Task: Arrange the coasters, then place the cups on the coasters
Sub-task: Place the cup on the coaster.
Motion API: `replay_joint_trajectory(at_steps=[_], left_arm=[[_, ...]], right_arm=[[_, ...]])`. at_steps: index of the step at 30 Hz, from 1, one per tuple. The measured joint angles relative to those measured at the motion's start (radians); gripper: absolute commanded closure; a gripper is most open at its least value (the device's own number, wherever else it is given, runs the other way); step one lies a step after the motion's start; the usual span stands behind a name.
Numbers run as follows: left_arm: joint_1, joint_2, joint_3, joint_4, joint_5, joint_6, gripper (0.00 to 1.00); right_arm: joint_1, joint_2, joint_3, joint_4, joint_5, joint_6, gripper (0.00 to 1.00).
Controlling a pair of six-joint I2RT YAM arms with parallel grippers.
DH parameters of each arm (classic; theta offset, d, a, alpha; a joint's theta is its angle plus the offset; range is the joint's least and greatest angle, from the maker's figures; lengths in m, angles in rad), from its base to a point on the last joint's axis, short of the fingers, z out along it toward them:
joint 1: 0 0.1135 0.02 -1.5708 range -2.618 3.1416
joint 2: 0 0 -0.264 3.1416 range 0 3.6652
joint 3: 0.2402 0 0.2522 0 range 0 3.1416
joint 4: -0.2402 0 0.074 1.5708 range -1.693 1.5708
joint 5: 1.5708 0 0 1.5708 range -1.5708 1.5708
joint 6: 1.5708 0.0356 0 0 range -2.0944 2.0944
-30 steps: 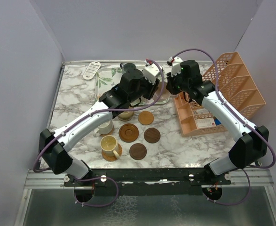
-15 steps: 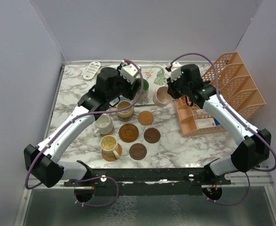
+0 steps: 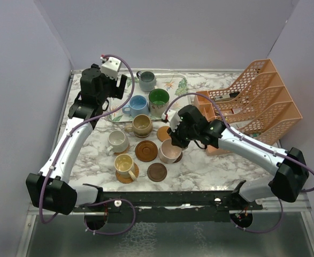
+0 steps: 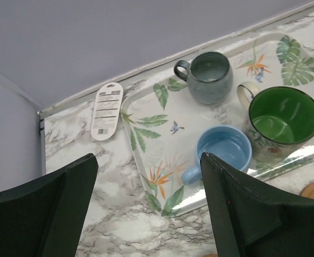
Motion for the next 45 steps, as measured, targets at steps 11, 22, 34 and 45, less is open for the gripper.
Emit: replay_joint_trajectory(at_steps=[11, 22, 34, 45], left_arm=[[0.103, 0.040, -0.013, 0.046, -0.028, 0.000, 0.15], [0.125, 0.040, -0.019, 0.066, -0.024, -0.008, 0.09], [0.130, 0.040, -0.037, 0.084, -0.007, -0.011, 0.01], [0.132, 0.040, -0.048, 0.089, 0.010, -0.011, 0.01]], right_arm=[[0.118, 0.079, -0.007, 0.011, -0.006, 0.113, 0.97], [0.181, 0.172, 0.011, 0.007, 0.021, 0.143, 0.96], [0.198, 0.217, 0.052, 0.004, 0.041, 0.150, 0.93], [0.222, 0.228, 0.052, 0.004, 0.042, 0.157, 0.86]])
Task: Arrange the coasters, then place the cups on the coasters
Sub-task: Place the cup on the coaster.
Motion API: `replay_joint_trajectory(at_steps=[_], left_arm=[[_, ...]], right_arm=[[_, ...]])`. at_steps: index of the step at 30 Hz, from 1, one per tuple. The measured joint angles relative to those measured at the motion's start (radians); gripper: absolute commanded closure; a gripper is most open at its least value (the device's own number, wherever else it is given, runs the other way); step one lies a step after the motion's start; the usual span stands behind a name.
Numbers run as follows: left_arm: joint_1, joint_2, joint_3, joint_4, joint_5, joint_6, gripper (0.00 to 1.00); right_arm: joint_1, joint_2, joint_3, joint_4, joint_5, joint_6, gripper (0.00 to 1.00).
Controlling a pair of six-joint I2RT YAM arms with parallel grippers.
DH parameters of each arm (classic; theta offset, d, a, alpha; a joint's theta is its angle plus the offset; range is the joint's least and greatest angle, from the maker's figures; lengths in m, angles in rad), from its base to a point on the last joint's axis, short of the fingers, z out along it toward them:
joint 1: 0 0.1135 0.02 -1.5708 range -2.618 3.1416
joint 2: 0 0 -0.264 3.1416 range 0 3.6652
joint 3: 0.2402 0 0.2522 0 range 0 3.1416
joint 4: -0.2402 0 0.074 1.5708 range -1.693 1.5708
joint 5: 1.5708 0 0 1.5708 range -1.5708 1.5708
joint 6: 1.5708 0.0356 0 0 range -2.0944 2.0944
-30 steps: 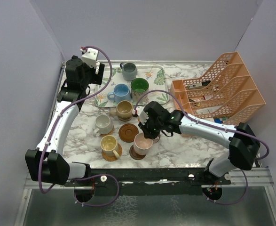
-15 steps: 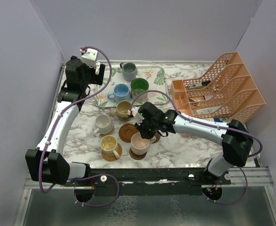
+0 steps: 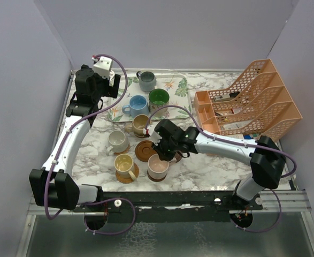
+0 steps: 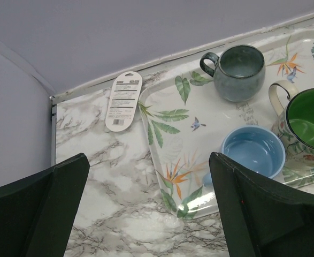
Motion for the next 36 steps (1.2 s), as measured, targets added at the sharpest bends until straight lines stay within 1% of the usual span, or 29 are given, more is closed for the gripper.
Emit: replay_joint_trajectory(at_steps=[7, 20, 36], left_arm=[[0.000, 0.000, -0.006, 0.000, 0.007, 0.001, 0.01], [0.000, 0.000, -0.011, 0.004, 0.010, 0.005, 0.01], [0.000, 0.000, -0.012, 0.007, 0.016, 0.010, 0.01]], right_arm=[[0.010, 0.000, 0.000, 0.002, 0.001, 0.003, 0.84], [0.017, 0.000, -0.008, 0.023, 0.000, 0.011, 0.75], [0.022, 0.000, -0.027, 0.041, -0.004, 0.016, 0.70]])
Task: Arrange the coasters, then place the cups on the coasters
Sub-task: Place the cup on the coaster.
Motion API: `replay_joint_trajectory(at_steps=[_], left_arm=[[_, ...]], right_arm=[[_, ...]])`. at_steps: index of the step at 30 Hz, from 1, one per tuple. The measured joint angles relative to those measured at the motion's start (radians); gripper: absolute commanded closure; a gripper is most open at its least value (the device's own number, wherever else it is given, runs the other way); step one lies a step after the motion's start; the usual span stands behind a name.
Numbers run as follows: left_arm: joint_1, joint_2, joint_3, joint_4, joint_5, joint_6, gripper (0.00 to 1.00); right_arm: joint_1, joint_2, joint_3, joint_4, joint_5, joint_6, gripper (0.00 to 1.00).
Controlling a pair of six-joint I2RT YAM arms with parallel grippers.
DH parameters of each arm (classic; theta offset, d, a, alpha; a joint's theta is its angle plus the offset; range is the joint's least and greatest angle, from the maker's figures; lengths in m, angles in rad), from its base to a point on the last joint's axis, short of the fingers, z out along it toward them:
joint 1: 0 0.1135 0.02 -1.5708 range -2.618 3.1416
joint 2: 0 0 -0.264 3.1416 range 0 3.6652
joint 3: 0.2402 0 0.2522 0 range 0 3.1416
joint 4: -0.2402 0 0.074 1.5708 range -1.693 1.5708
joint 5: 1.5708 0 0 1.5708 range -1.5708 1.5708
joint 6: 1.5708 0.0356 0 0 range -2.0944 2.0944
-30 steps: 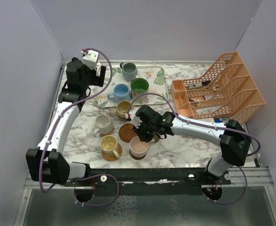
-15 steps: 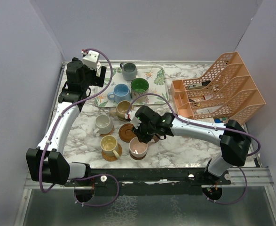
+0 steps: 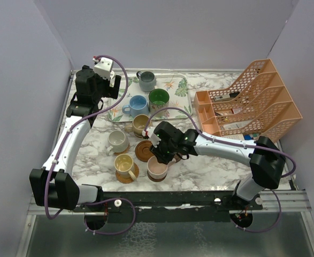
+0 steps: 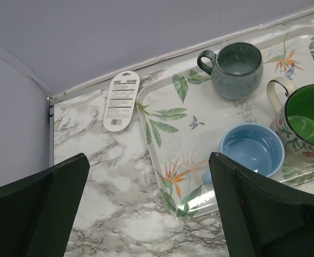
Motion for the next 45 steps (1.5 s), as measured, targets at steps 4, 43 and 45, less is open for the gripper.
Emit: replay_joint_trajectory(at_steps=[4, 43, 45], left_arm=[[0.002, 0.000, 0.000, 0.000, 0.000, 0.002, 0.01], [0.011, 0.000, -0.010, 0.000, 0.051, 0.033, 0.01], [0.011, 0.000, -0.011, 0.000, 0.074, 0.046, 0.01]], right_arm=[[0.000, 0.000, 0.000, 0.001, -0.008, 0.002, 0.69], [0.000, -0.040, 0.079, -0.038, -0.033, -0.002, 0.46], [-0.002, -0.053, 0.112, -0.039, -0.015, -0.014, 0.46]])
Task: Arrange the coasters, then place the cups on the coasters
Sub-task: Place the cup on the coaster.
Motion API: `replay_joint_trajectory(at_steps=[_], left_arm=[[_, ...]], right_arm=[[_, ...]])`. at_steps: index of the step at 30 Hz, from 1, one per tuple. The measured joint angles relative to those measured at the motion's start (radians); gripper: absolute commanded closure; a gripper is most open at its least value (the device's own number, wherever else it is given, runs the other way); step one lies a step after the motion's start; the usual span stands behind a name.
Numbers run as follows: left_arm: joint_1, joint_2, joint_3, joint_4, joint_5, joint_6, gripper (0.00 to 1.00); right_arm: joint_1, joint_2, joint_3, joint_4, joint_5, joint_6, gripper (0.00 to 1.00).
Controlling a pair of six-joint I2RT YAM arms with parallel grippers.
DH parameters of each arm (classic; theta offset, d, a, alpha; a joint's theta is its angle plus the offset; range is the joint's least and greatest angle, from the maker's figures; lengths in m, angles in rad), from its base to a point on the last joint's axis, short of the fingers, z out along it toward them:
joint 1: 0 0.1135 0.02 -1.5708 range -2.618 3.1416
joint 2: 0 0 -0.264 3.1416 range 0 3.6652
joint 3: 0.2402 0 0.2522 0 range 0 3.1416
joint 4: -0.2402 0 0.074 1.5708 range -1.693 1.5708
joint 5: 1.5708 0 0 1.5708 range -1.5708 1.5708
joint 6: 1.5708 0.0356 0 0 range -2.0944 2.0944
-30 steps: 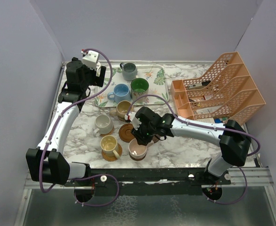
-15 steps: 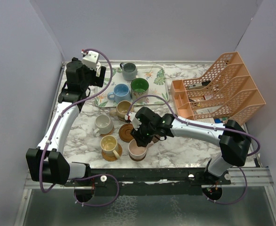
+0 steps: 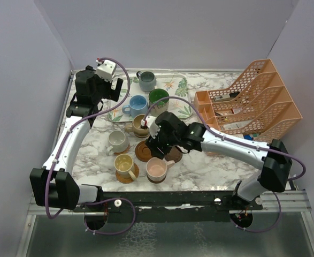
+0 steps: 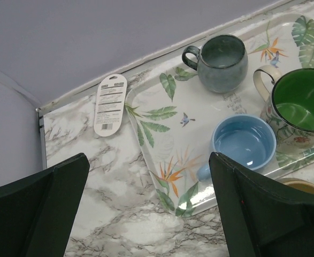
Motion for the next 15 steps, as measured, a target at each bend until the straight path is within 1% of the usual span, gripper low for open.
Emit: replay_joint_trajectory(at_steps=[5, 6, 12, 15], left_arm=[[0.000, 0.025, -0.008, 0.001, 0.100, 0.036, 0.02], [0.000, 0.062, -0.008, 0.002, 0.157, 0.048, 0.03], [-0.004, 0.159, 0.005, 0.030, 0.225, 0.050, 0.08], [-0.011, 0.219, 0.023, 0.031, 0.253, 0.066, 0.14]], right_arm=[[-0.047, -0.040, 0.045, 0.002, 0.028, -0.030, 0.46], [-0.130, -0.057, 0.077, 0.021, 0.039, -0.045, 0.46], [-0.282, -0.035, 0.174, 0.066, 0.046, -0.066, 0.46], [-0.359, -0.017, 0.216, 0.106, 0.049, -0.074, 0.47]])
